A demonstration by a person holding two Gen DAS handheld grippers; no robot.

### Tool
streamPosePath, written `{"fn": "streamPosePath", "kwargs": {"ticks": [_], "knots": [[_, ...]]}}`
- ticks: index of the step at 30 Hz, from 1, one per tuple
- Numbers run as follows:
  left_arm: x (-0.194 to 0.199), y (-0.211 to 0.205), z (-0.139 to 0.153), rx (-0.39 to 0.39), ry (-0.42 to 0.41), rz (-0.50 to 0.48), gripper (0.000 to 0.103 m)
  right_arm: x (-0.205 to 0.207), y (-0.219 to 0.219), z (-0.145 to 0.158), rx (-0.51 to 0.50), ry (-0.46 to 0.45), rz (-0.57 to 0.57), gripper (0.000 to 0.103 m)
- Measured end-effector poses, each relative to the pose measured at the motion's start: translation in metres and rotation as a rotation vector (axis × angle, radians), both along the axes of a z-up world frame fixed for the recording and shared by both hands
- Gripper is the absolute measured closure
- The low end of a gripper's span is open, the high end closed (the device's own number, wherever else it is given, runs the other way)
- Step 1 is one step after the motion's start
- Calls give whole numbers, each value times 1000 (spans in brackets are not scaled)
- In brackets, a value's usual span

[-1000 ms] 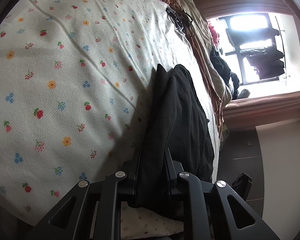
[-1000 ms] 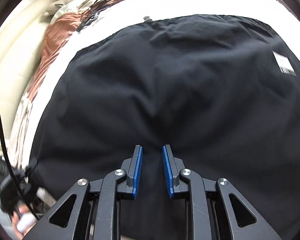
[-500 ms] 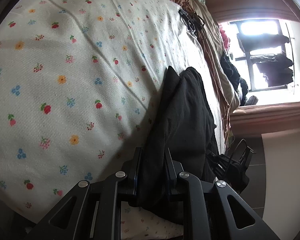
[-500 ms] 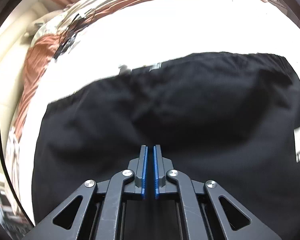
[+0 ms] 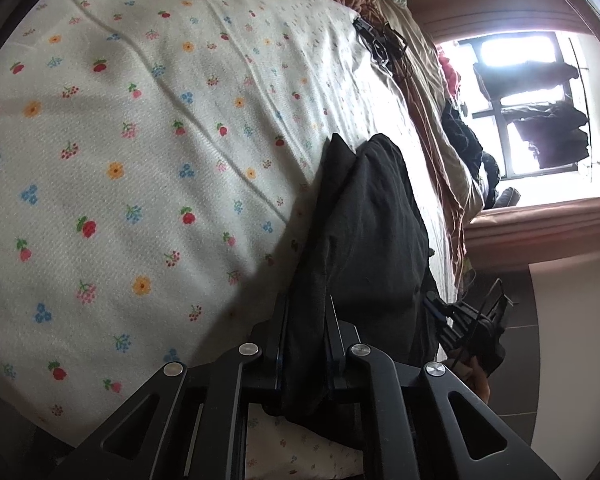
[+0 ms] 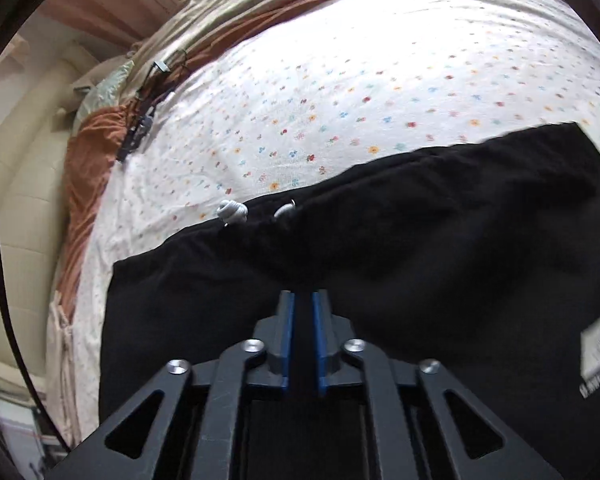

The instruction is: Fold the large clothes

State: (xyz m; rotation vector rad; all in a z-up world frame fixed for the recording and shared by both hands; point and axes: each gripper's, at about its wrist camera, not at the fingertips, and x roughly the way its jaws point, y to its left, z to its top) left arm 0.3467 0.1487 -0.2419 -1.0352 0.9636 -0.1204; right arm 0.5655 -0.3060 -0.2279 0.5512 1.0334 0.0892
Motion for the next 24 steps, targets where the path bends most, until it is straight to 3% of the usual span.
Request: {"fn": "streamPosePath", "kwargs": {"ticks": [2, 9, 12, 17, 19, 20, 24], "knots": [[-1, -1, 7, 0, -15, -2, 91, -19, -7, 9, 22, -28, -14, 55], [3, -14, 46, 17, -94, -26, 93, -76, 5, 15, 67, -79, 60, 56], [5, -23, 66, 26, -132, -46, 94, -102, 13, 7, 86, -66, 112, 71], [10, -41, 96, 48, -184, -79, 94, -131, 29, -4, 110, -38, 159, 72], [11, -49, 108, 53, -203, -92, 95, -145, 30, -7, 119, -31, 171, 78], [11, -52, 113, 57, -213, -99, 95, -148, 31, -8, 128, -26, 172, 87], [14, -73, 136, 75, -255, -136, 95, -169, 38, -16, 146, -8, 192, 91]]}}
